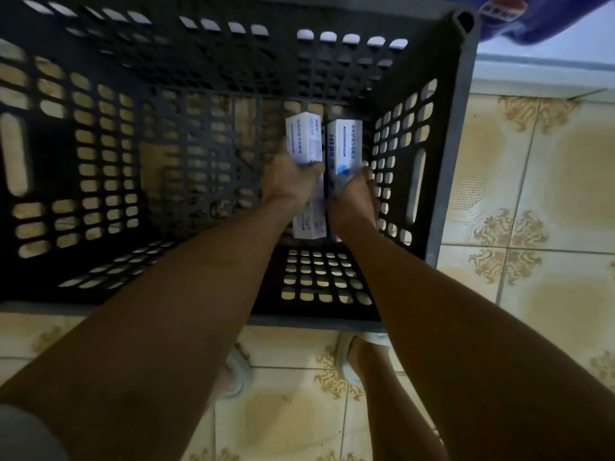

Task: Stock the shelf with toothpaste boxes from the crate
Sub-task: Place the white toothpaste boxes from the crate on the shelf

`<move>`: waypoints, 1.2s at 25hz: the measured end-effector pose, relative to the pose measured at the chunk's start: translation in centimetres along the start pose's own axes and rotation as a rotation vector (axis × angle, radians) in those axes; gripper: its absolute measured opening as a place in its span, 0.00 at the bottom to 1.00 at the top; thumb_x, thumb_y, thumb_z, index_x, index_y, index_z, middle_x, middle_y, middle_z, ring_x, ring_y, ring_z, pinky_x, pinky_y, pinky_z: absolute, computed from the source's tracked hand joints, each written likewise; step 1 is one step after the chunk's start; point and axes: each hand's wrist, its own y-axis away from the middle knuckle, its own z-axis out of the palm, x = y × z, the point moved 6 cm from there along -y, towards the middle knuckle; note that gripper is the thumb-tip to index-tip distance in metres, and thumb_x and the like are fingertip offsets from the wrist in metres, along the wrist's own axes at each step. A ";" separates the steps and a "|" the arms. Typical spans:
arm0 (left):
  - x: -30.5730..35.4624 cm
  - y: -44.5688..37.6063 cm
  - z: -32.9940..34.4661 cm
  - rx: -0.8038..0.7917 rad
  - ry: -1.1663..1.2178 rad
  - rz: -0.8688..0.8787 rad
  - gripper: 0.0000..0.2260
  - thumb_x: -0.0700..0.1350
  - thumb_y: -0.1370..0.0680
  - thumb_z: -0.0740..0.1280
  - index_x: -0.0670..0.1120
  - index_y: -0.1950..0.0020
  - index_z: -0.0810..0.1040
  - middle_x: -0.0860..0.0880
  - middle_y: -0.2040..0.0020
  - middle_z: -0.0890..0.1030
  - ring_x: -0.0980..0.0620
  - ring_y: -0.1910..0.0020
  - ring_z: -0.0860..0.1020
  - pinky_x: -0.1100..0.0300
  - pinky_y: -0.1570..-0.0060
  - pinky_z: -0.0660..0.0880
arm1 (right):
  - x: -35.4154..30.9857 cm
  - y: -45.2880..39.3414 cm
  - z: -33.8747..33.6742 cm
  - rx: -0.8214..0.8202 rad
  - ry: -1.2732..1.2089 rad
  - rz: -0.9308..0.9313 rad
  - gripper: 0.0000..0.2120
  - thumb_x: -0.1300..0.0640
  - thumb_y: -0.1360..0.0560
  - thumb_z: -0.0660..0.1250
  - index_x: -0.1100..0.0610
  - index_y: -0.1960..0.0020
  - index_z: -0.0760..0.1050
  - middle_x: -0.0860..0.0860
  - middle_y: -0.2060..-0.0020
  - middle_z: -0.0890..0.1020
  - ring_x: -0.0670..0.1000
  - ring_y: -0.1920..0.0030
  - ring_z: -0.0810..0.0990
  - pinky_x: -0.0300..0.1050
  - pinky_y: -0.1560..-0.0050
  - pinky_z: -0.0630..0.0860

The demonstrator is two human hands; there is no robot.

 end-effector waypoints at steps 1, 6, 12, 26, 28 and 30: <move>-0.6 0.2 -0.9 -0.032 0.178 -0.055 0.20 0.48 0.24 0.67 0.45 0.33 0.74 0.46 0.44 0.82 0.46 0.47 0.80 0.57 0.56 0.77 | -0.1 0.5 -0.1 -0.069 -0.081 0.017 0.19 0.59 0.24 0.67 0.53 0.36 0.64 0.50 0.47 0.75 0.50 0.47 0.77 0.45 0.51 0.78; -2.7 3.0 -6.4 -0.273 0.679 -0.434 0.21 0.54 0.21 0.56 0.42 0.38 0.77 0.40 0.48 0.81 0.41 0.50 0.80 0.50 0.54 0.77 | -1.7 4.0 -1.7 -0.258 -0.356 0.115 0.21 0.62 0.22 0.64 0.52 0.30 0.64 0.50 0.44 0.76 0.52 0.46 0.78 0.45 0.60 0.78; -3.1 5.2 -10.7 -0.415 0.575 -0.408 0.22 0.63 0.20 0.57 0.48 0.40 0.78 0.45 0.54 0.81 0.48 0.58 0.80 0.55 0.60 0.74 | -1.4 7.6 -1.4 -0.407 -0.732 0.428 0.13 0.59 0.21 0.56 0.56 0.38 0.72 0.58 0.48 0.79 0.57 0.50 0.78 0.57 0.43 0.73; 2.4 11.5 -16.2 -0.472 0.783 -0.350 0.15 0.52 0.21 0.61 0.46 0.42 0.81 0.46 0.55 0.86 0.47 0.57 0.82 0.55 0.54 0.76 | -6.2 14.0 -5.0 -0.576 -0.362 0.208 0.15 0.62 0.25 0.69 0.49 0.42 0.75 0.55 0.49 0.83 0.56 0.49 0.81 0.49 0.55 0.77; 4.6 13.8 -17.5 -0.480 0.764 -0.351 0.18 0.57 0.21 0.62 0.47 0.41 0.81 0.45 0.53 0.86 0.47 0.56 0.84 0.56 0.55 0.77 | -8.3 16.0 -6.4 -0.588 -0.315 0.138 0.14 0.65 0.26 0.69 0.50 0.45 0.75 0.56 0.49 0.83 0.57 0.50 0.81 0.47 0.56 0.76; 6.5 16.4 -19.1 -0.474 0.713 -0.362 0.19 0.58 0.22 0.64 0.47 0.40 0.80 0.45 0.52 0.85 0.47 0.55 0.83 0.56 0.55 0.75 | -10.8 18.7 -8.4 -0.519 -0.225 0.034 0.17 0.65 0.27 0.70 0.55 0.41 0.71 0.55 0.48 0.81 0.54 0.53 0.80 0.44 0.60 0.75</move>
